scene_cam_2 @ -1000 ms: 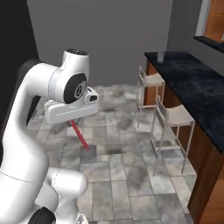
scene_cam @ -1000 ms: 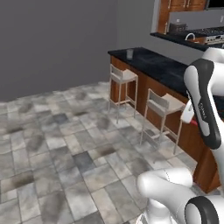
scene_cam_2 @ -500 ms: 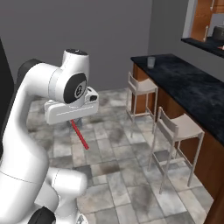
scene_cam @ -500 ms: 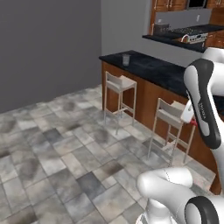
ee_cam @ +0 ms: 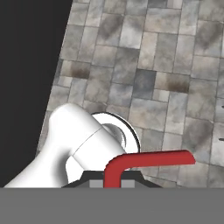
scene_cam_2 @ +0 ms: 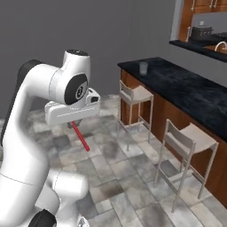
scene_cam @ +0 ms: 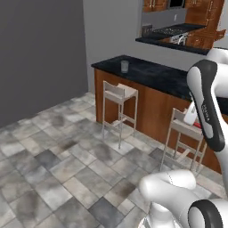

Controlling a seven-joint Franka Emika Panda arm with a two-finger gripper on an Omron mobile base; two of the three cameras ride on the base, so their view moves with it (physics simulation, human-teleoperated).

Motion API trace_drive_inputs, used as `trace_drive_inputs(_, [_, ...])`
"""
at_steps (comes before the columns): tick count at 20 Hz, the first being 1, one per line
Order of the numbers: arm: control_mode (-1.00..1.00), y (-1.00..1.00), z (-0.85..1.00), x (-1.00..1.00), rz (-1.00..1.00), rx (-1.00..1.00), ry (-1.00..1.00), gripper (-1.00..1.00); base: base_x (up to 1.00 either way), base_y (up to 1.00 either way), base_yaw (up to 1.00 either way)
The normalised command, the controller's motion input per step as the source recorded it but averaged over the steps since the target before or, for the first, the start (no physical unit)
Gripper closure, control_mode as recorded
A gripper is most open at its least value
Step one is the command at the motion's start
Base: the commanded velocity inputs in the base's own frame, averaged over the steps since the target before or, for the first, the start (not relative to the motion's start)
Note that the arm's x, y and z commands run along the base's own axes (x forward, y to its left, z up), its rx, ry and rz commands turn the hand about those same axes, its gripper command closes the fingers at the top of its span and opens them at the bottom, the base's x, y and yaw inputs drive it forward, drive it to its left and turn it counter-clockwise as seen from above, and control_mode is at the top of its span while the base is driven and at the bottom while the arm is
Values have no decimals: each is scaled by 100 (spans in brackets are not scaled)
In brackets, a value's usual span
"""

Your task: Take a straw from the drawer in front and place it inside the glass cup on the dining counter.

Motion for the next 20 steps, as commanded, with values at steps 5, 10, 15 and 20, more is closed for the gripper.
trace_drive_inputs(5, [100,0,0,0,0,0,0,100,50,82,-37])
trace_drive_inputs(10, [100,0,0,0,0,0,0,100,42,81,-39])
trace_drive_inputs(15, [100,0,0,0,0,0,0,100,35,77,-39])
trace_drive_inputs(20, [100,0,0,0,0,0,0,100,30,77,-42])
